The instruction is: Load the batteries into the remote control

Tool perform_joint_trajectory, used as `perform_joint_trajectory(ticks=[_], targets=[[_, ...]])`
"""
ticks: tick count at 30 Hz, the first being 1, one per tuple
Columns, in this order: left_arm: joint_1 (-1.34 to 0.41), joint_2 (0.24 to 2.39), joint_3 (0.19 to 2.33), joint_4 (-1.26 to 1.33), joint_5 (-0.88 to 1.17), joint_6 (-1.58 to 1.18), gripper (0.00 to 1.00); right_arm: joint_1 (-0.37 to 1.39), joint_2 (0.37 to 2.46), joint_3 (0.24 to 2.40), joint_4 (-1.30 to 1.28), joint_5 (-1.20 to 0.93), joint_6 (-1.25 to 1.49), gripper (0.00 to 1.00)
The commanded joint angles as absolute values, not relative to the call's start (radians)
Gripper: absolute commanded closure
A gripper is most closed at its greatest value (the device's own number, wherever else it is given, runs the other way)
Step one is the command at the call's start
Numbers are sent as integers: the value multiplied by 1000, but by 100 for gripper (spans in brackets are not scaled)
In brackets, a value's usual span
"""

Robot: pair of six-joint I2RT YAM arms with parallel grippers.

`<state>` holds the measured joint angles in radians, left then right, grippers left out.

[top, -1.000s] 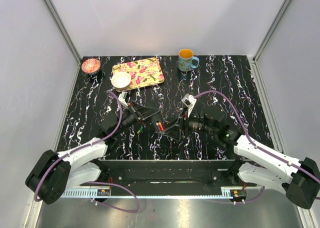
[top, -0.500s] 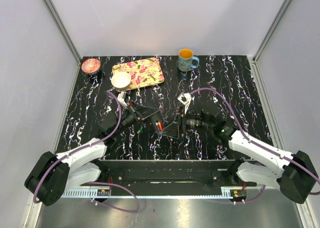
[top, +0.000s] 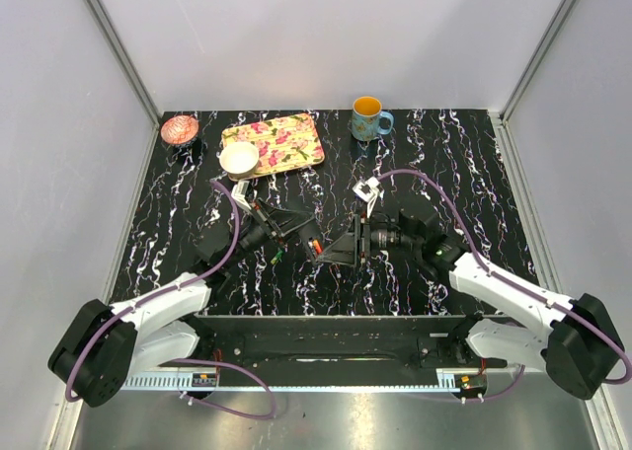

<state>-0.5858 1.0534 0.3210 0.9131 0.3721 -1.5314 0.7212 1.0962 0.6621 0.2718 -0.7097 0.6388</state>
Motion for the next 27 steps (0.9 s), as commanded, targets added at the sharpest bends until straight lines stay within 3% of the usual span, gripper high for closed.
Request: perform_joint_trajectory(ticks=[1,16,27], targets=[[-609,1009,359,1003,457,-1571,100,686,1135,696,318,-647,663,50],[-607,1012,354,1017,457,-1572,100,686,1195,729,285,-627,701,75],[-607,1003,353,1022,453,-1578,100,686,1189,769,75,-551,589,84]])
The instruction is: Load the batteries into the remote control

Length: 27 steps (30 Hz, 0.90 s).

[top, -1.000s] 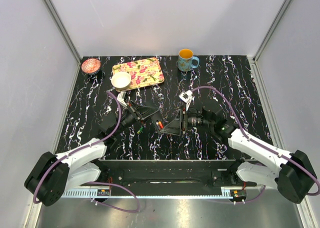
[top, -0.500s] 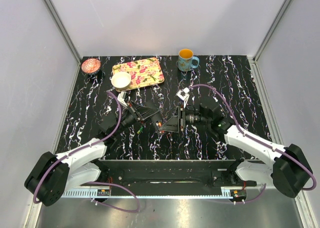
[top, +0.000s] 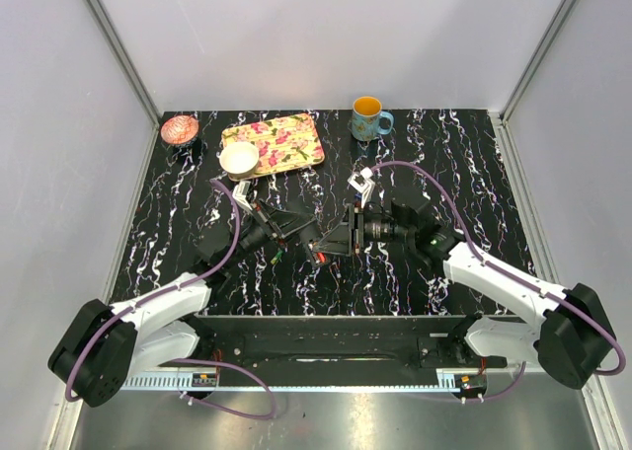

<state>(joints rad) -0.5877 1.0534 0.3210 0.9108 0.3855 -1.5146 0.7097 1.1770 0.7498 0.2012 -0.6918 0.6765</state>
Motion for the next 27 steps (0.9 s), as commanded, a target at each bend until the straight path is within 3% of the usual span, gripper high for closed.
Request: perform_joint_trajectory(ticks=[1,2,5,6,11,13,19,23,27], targets=[[-607,1005,353,1020,453,-1577,100,686,1187,762,77,-555,591,84],[-607,1005,353,1019,453,-1575,100,686,1184,756,92,-561,601,83],[-607,1006,350,999,449,-1560,100,686,1171,752,126,-572,635,63],[-607,1008,348,996,449,-1548,100,686,1167,755,133,-574,643,49],[-607,1008,336,918,425,-1488,100,684,1143,810,132,-563,683,21],[-607,1005,334,894,410,-1473,100,684,1129,841,114,-552,683,15],[-601,1012,347,853,400,-1434,100,673,1006,916,-93,-408,579,9],[-598,983,338,804,380,-1395,100,669,951,905,-306,0,537,8],[-597,914,327,691,347,-1322,100,655,1113,994,-520,280,520,14]])
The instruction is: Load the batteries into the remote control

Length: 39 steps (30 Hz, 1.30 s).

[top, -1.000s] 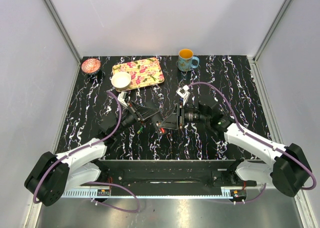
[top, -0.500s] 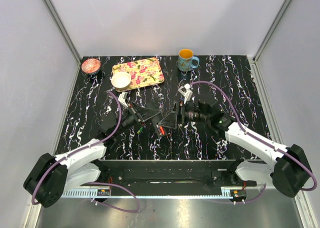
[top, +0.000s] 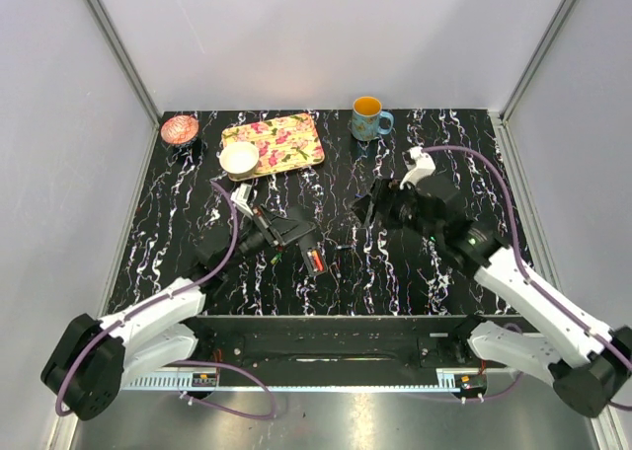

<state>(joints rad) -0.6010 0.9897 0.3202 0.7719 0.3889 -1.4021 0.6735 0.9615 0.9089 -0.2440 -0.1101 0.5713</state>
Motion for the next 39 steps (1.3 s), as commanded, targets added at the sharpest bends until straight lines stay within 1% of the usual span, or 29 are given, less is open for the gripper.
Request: perform_joint_trajectory(ticks=[1,2,4,7,8,10,11,12,17,20,23,26,33,39], targets=[[-597,893,315,671,338,-1312,100,653,1156,1012,-549,313,515,17],[-597,858,307,645,328,-1295,100,650,1234,1023,-578,357,502,21],[-597,821,288,618,307,-1279,100,631,1293,1037,-580,385,503,25],[-595,756,279,560,281,-1244,100,556,1393,1035,-526,353,509,29],[-595,741,278,536,278,-1230,100,536,1457,1043,-516,339,517,30],[-594,713,276,520,272,-1220,100,485,1524,1083,-514,318,528,32],[-592,706,275,508,270,-1212,100,474,1581,1095,-515,314,534,36],[-589,701,273,506,270,-1213,100,469,1604,1123,-514,316,535,36],[-575,678,259,500,291,-1215,100,450,1742,1213,-517,288,522,36],[-566,669,249,514,304,-1219,100,436,1795,1261,-528,281,532,35],[-560,663,244,515,311,-1220,100,428,1830,1288,-534,267,545,31],[-557,660,241,515,313,-1218,100,422,1868,1312,-557,270,551,30],[-557,672,248,515,318,-1210,100,416,1913,1325,-568,271,525,33],[-557,707,247,549,344,-1227,100,408,1933,1310,-548,232,489,35]])
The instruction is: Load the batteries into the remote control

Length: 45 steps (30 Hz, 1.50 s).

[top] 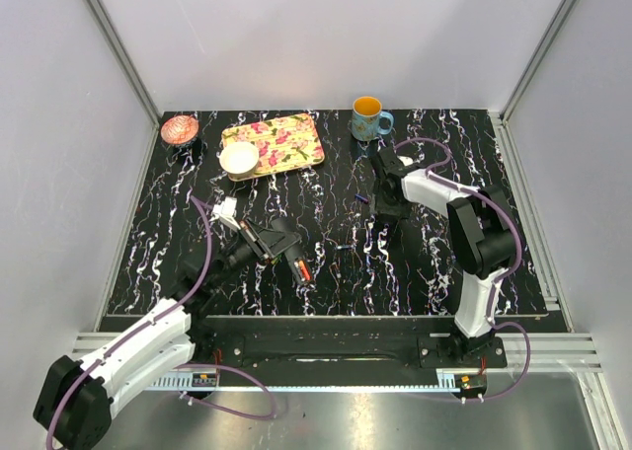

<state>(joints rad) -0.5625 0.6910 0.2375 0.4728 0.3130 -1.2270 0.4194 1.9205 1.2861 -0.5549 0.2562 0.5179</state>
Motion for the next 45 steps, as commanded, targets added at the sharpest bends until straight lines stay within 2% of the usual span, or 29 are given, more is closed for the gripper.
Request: perform_joint_trajectory(ticks=[1,13,18,24,30,33,39,45], targets=[[-557,710,247,555,342,-1229,100,407,1939,1309,-548,229,488,36],[-557,730,248,569,342,-1232,100,377,1921,1215,-517,169,469,59],[-557,747,247,589,344,-1236,100,376,1893,1181,-520,169,459,77],[-557,790,273,612,337,-1238,100,376,1755,1186,-581,127,453,100],[-554,906,322,699,325,-1259,100,400,1493,1216,-771,3,422,100],[-555,985,334,817,302,-1281,100,469,1413,1281,-910,-43,367,100],[-555,1147,385,969,278,-1302,100,646,1355,1433,-1145,-9,310,100],[-554,1275,425,1075,305,-1344,100,759,1342,1529,-1209,-32,314,100]])
